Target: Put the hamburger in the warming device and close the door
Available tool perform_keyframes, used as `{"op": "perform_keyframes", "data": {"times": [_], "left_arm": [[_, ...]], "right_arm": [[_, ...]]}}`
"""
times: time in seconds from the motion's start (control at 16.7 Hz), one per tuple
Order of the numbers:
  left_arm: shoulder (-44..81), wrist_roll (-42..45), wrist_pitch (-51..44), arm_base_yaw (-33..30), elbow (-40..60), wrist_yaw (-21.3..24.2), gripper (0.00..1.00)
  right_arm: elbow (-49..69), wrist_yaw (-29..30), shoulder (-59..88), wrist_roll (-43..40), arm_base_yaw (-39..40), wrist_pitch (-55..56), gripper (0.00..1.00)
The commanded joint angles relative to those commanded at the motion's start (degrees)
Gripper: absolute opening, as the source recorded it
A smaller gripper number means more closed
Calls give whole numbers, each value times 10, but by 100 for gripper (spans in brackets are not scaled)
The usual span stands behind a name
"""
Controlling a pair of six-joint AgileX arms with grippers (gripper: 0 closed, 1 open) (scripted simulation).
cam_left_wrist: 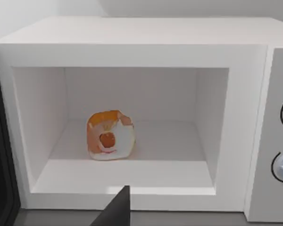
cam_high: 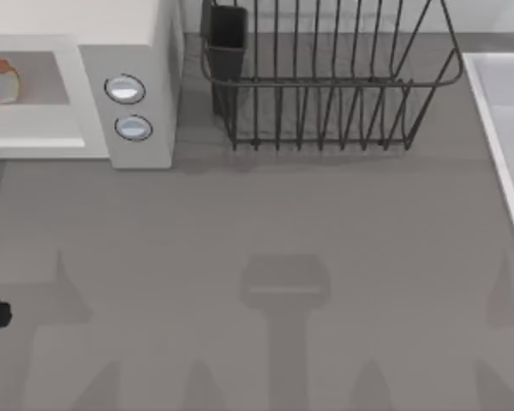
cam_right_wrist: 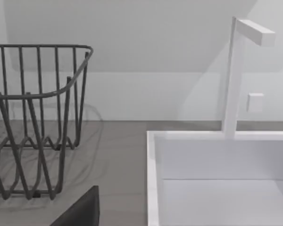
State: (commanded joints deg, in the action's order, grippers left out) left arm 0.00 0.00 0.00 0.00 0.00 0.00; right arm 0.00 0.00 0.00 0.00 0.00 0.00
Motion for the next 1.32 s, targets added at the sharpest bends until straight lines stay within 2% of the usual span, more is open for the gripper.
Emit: {"op": "perform_keyframes", "data": {"times": [0.48, 1.08, 1.32], "left_arm": [[0, 0, 0, 0, 0, 0, 2], [2, 0, 2, 0, 0, -1, 0], [64, 1, 62, -23, 4, -32, 0]], "right_arm": [[0, 0, 0, 0, 0, 0, 100], [0, 0, 0, 0, 0, 0, 100], [0, 0, 0, 0, 0, 0, 100]]}}
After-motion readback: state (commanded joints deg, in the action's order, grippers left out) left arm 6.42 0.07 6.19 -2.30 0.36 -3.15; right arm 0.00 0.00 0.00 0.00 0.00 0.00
